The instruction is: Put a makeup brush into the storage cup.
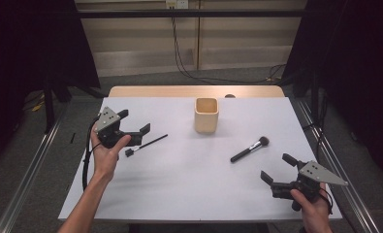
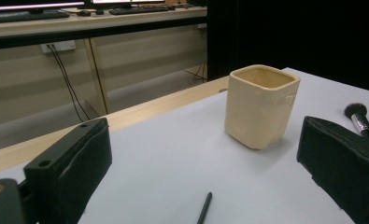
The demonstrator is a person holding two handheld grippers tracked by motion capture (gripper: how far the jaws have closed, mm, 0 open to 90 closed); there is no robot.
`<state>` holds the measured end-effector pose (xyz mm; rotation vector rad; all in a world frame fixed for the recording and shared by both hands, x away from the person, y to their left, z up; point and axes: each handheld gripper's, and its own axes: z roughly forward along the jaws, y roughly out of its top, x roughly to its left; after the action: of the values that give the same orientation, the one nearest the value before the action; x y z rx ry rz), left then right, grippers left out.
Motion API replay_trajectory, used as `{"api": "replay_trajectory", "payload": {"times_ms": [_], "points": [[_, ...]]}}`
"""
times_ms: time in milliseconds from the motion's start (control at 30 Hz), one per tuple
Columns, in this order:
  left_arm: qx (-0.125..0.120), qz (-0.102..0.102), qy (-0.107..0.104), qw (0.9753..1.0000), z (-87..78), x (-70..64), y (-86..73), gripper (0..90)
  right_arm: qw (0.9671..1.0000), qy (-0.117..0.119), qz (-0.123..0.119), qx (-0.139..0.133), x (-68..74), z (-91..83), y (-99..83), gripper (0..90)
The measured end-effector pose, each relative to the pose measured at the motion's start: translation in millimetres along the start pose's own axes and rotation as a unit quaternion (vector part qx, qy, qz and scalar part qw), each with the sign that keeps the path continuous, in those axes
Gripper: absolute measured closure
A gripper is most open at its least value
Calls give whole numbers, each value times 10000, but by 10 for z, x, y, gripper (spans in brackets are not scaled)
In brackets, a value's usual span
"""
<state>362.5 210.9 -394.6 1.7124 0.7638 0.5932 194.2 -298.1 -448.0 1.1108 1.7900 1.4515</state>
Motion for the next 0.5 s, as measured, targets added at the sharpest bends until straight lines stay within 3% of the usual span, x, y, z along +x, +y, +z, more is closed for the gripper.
{"api": "replay_trajectory", "payload": {"times_ms": [133,400,500], "points": [[-44,-54,60,10000,51,45,31,33,10000,8,-7,-1,1,1,1,0],[187,-62,-28,9998,103,82,39,28,10000,14,6,4,-1,-3,-1,0],[389,-26,-27,9992,99,131,38,28,10000,20,1,11,-1,0,0,0]]}}
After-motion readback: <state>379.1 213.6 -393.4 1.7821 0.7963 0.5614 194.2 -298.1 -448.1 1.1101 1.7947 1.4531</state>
